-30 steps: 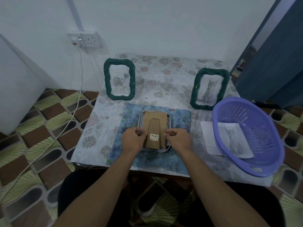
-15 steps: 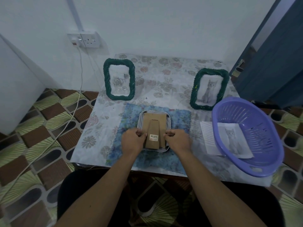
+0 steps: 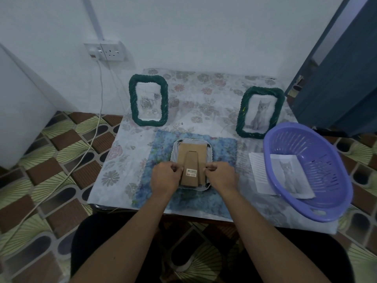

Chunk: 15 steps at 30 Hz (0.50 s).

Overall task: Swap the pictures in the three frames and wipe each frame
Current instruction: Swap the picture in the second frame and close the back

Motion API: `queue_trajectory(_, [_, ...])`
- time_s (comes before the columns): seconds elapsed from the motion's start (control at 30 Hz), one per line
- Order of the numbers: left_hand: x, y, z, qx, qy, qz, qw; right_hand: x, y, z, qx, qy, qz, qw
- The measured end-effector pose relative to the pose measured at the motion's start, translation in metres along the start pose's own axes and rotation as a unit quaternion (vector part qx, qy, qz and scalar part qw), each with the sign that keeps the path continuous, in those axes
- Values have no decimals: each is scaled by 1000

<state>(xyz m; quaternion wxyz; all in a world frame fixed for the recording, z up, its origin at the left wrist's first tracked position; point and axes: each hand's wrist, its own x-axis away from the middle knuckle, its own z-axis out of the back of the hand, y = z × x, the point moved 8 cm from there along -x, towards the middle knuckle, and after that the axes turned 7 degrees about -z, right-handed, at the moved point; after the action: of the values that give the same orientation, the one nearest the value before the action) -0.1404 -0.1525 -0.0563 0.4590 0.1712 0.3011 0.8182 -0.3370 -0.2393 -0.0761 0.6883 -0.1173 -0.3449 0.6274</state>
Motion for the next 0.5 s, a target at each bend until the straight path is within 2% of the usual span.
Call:
queue_trajectory(0.23, [-1, -2, -4, -14, -9, -13, 1000, 2, -3, 2, -10, 7, 15, 1000])
queue_trajectory(0.4, [-3, -2, -4, 6, -15, -16, 1000, 6, -12, 3, -49, 48, 102, 992])
queue_trajectory(0.5, [-5, -2, -5, 10, -25, -17, 999, 5, -17, -5, 1, 27, 130, 991])
